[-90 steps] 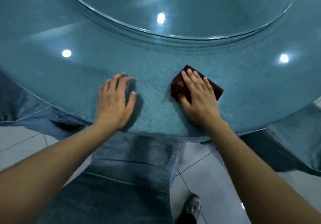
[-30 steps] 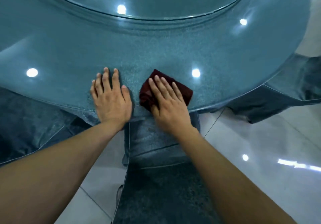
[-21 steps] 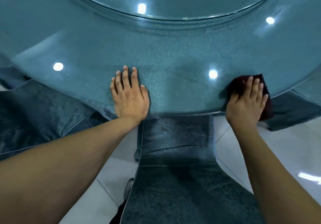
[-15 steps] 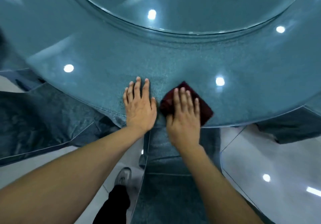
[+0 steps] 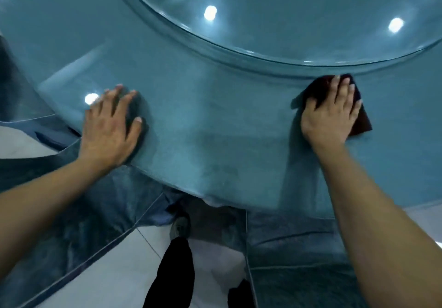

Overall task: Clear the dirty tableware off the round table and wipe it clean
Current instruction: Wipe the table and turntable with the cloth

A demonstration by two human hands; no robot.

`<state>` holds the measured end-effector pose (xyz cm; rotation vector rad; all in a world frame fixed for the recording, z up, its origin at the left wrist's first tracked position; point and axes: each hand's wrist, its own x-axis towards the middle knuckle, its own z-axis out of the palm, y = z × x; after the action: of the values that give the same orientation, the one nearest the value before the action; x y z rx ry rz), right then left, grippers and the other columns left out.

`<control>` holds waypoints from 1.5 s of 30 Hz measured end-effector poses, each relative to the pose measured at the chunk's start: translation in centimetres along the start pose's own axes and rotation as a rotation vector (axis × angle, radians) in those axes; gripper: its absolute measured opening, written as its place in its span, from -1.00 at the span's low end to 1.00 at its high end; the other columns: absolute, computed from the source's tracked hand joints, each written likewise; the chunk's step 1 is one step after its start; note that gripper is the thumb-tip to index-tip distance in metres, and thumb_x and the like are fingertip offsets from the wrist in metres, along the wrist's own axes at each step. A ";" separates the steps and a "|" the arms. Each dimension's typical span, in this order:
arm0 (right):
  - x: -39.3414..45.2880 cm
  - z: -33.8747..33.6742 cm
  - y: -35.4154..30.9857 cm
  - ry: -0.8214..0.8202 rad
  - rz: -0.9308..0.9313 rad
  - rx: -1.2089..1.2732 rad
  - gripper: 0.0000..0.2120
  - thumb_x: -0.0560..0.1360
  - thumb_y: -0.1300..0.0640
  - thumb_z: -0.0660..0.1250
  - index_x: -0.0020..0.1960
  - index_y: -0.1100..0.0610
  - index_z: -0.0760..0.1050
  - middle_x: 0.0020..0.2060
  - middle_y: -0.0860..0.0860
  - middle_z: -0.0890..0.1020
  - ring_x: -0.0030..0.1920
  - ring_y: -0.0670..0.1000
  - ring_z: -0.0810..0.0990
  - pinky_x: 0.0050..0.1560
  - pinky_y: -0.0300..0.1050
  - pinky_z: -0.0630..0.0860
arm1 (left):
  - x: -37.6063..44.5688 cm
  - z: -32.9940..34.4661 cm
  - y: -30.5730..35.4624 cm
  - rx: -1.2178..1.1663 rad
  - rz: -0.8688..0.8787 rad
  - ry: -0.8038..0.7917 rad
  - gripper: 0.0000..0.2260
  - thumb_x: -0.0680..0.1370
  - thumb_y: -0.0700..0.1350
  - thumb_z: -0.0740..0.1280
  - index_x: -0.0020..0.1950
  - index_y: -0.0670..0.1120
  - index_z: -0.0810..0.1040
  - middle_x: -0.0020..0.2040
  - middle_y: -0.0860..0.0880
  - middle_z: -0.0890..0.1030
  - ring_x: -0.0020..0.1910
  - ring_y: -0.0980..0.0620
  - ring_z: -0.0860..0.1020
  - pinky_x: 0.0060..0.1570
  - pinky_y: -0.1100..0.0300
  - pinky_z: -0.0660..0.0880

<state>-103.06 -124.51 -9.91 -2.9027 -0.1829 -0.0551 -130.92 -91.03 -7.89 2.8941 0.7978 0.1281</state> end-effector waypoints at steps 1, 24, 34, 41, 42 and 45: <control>-0.6 0.6 -2.9 0.016 -0.030 0.001 -0.28 0.55 -0.16 0.00 0.62 0.13 0.04 0.60 0.11 0.11 0.60 0.08 0.03 0.57 0.17 -0.08 | 0.3 0.0 -1.1 -0.004 0.029 -0.013 -0.44 0.60 0.14 0.08 0.54 -0.09 0.30 0.53 -0.21 0.30 0.47 -0.30 0.30 0.39 -0.22 0.28; -7.6 1.6 -9.2 0.030 0.078 -0.001 -0.31 0.55 -0.10 0.01 0.62 0.12 0.07 0.60 0.08 0.14 0.60 0.07 0.07 0.57 0.16 -0.06 | 0.0 1.1 -2.1 -0.061 0.034 0.032 -0.45 0.56 0.09 0.09 0.55 -0.01 0.27 0.55 -0.15 0.27 0.52 -0.24 0.23 0.48 -0.23 0.15; -17.4 3.5 -21.0 -0.134 -0.491 0.057 -0.32 0.55 -0.09 0.12 0.63 0.03 0.07 0.61 0.00 0.12 0.60 -0.02 0.03 0.58 0.05 -0.14 | -0.1 1.5 -2.3 -0.096 0.053 0.089 -0.52 0.60 0.06 0.06 0.52 0.00 0.34 0.53 -0.14 0.32 0.47 -0.24 0.29 0.46 -0.17 0.18; -16.1 -1.0 -2.2 -0.042 0.104 -0.026 -0.33 0.57 -0.11 -0.03 0.64 0.04 -0.02 0.62 0.05 0.05 0.61 0.03 -0.02 0.59 0.11 -0.12 | -0.1 1.3 -2.4 -0.102 0.063 0.070 -0.51 0.60 0.09 0.04 0.52 0.00 0.32 0.53 -0.15 0.31 0.47 -0.25 0.27 0.45 -0.21 0.18; -16.3 -0.9 -2.3 -0.023 0.169 -0.024 -0.33 0.57 -0.12 -0.05 0.64 0.05 -0.02 0.62 0.04 0.05 0.61 0.02 -0.02 0.59 0.11 -0.13 | 0.0 1.4 -2.6 -0.103 0.062 0.072 -0.51 0.60 0.10 0.04 0.52 0.00 0.32 0.52 -0.15 0.31 0.47 -0.24 0.28 0.45 -0.20 0.18; -17.9 0.4 -7.6 0.035 0.176 -0.012 -0.32 0.57 -0.11 -0.03 0.63 0.10 0.02 0.61 0.08 0.09 0.61 0.06 0.02 0.58 0.15 -0.10 | -0.1 1.6 -2.7 -0.107 0.059 0.085 -0.51 0.61 0.11 0.06 0.51 0.00 0.35 0.51 -0.14 0.33 0.45 -0.25 0.30 0.43 -0.18 0.20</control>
<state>-121.73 -119.17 -9.51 -2.9146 0.0792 -0.0772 -132.18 -88.93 -9.87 2.8279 0.6960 0.2931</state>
